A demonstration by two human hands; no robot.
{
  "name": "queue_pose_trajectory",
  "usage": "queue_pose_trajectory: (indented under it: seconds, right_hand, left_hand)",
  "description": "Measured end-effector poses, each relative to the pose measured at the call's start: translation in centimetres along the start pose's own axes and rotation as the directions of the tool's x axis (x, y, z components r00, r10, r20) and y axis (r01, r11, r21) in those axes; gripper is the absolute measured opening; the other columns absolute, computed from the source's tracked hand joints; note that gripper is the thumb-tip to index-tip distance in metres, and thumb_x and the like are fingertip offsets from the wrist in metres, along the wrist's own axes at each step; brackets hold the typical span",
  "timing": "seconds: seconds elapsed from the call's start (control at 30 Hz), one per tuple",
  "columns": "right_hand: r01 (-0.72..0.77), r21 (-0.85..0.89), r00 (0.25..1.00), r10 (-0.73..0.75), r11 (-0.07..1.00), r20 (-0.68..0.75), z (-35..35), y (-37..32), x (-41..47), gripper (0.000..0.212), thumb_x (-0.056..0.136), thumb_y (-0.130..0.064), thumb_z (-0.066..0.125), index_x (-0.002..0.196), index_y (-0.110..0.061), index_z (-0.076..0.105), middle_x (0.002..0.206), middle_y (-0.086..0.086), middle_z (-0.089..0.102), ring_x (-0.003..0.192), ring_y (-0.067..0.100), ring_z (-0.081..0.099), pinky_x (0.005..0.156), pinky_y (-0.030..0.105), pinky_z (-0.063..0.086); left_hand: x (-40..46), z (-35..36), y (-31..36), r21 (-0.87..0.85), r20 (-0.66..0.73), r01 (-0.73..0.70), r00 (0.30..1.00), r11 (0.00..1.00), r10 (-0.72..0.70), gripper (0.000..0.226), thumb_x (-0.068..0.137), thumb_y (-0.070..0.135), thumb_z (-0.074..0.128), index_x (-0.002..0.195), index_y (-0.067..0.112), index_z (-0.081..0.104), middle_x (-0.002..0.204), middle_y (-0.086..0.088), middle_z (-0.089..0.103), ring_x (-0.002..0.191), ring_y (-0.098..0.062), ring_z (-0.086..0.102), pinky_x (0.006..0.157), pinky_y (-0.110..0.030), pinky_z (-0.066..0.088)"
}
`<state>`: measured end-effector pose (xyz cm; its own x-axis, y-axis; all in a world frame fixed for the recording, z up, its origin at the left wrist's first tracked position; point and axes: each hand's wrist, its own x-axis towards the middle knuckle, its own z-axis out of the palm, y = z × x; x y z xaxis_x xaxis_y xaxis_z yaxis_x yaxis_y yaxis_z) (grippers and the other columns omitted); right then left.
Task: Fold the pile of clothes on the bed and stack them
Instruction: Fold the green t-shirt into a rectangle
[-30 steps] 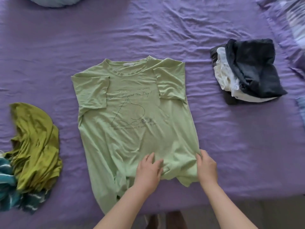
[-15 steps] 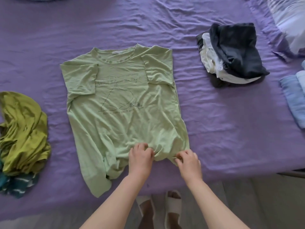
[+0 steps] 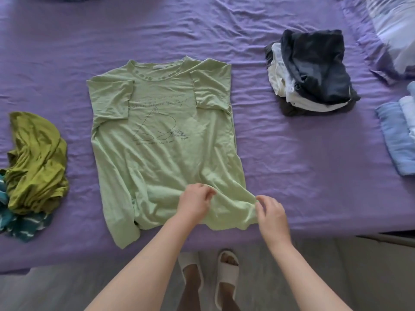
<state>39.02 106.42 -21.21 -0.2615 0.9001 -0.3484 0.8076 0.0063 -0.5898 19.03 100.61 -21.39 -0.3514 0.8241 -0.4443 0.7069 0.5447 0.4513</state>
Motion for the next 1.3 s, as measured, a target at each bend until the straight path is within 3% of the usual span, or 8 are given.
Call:
queue_pose_trajectory:
  seconds: [0.2, 0.4, 0.6, 0.8, 0.97, 1.07, 1.2, 1.3]
  right_hand:
    - [-0.014, -0.366, 0.984, 0.079, 0.931, 0.162, 3.4, -1.3, 0.1, 0.030, 0.093, -0.044, 0.052, 0.110, -0.019, 0.059, 0.115, -0.001, 0.057, 0.114, 0.022, 0.046, 0.086, 0.035, 0.040]
    - [-0.101, -0.229, 0.994, 0.106, 0.968, 0.009, 1.6, 0.6, -1.0, 0.016, 0.100, -0.032, 0.041, 0.091, -0.019, 0.042, 0.081, 0.001, 0.060, 0.070, 0.025, 0.049, 0.059, 0.034, 0.034]
    - [0.214, -0.206, 0.977, -0.206, 0.955, 0.061, 3.4, -3.9, -1.9, 0.023, 0.087, -0.009, 0.062, 0.109, -0.014, 0.065, 0.111, 0.003, 0.062, 0.108, 0.027, 0.053, 0.090, 0.037, 0.036]
    - [0.524, -0.233, 0.785, -0.358, 0.820, 0.506, 8.9, -8.9, -2.6, 0.046, 0.097, -0.025, 0.047, 0.143, -0.025, 0.040, 0.153, -0.001, 0.029, 0.142, 0.019, 0.022, 0.112, 0.034, 0.025]
    - [0.264, -0.466, 0.882, -0.016, 0.845, 0.470, 12.2, -11.6, -3.5, 0.046, 0.099, -0.036, 0.036, 0.143, -0.023, 0.035, 0.155, -0.004, 0.025, 0.145, 0.022, 0.013, 0.112, 0.047, 0.025]
    - [0.339, -0.372, 0.902, -0.185, 0.864, 0.391, 14.5, -14.2, -4.8, 0.041, 0.097, -0.027, 0.042, 0.138, -0.022, 0.044, 0.148, -0.005, 0.036, 0.141, 0.018, 0.023, 0.110, 0.037, 0.029]
    - [0.483, -0.120, 0.786, -0.369, 0.867, 0.496, 17.5, -17.7, -5.7, 0.044, 0.098, -0.015, 0.044, 0.141, -0.020, 0.042, 0.152, -0.003, 0.032, 0.144, 0.015, 0.018, 0.114, 0.031, 0.021]
    - [0.526, -0.291, 0.745, -0.269, 0.799, 0.610, 19.3, -18.3, -5.7, 0.046, 0.100, -0.037, 0.038, 0.146, -0.033, 0.031, 0.159, -0.008, 0.016, 0.147, 0.018, 0.006, 0.116, 0.043, 0.017]
  left_hand:
    - [-2.0, 4.7, 0.7, 0.107, 0.103, -0.116, 0.989, 0.987, 0.105, 0.029, 0.097, 0.030, 0.049, 0.120, 0.030, 0.066, 0.138, 0.004, 0.051, 0.130, -0.021, 0.039, 0.106, -0.028, 0.029]
    - [-4.9, 3.4, -2.0, -0.105, -0.064, -0.015, 0.998, 0.994, 0.008, 0.027, 0.094, 0.008, 0.050, 0.115, 0.013, 0.067, 0.122, -0.002, 0.061, 0.120, -0.020, 0.046, 0.099, -0.023, 0.033]
    - [-6.3, 0.6, -3.6, -0.177, -0.054, 0.034, 0.998, 0.984, -0.044, 0.031, 0.094, 0.006, 0.048, 0.120, 0.011, 0.065, 0.123, -0.004, 0.061, 0.120, -0.020, 0.047, 0.100, -0.020, 0.031]
    - [-7.8, -2.4, -8.7, -0.275, -0.251, 0.292, 0.898, 0.916, -0.362, 0.030, 0.090, 0.003, 0.052, 0.116, 0.009, 0.066, 0.121, -0.008, 0.057, 0.119, -0.024, 0.045, 0.100, -0.021, 0.026]
    - [-8.8, -4.8, -14.7, -0.300, -0.310, 0.462, 0.781, 0.835, -0.543, 0.034, 0.090, 0.011, 0.056, 0.123, 0.013, 0.062, 0.132, -0.012, 0.049, 0.123, -0.030, 0.038, 0.104, -0.030, 0.026]
    - [-8.8, -5.9, -17.0, -0.473, -0.265, 0.475, 0.726, 0.742, -0.634, 0.037, 0.094, 0.009, 0.052, 0.131, 0.009, 0.053, 0.133, -0.014, 0.044, 0.124, -0.029, 0.040, 0.103, -0.029, 0.027]
    - [-8.5, -6.8, -19.4, -0.599, -0.184, 0.497, 0.678, 0.628, -0.712, 0.028, 0.096, 0.008, 0.047, 0.120, 0.010, 0.060, 0.123, -0.014, 0.057, 0.114, -0.028, 0.052, 0.096, -0.034, 0.041]
    - [-8.1, -6.7, -20.3, -0.470, -0.144, 0.548, 0.726, 0.693, -0.672, 0.029, 0.092, 0.021, 0.058, 0.121, 0.017, 0.062, 0.120, -0.008, 0.059, 0.115, -0.026, 0.052, 0.093, -0.036, 0.045]
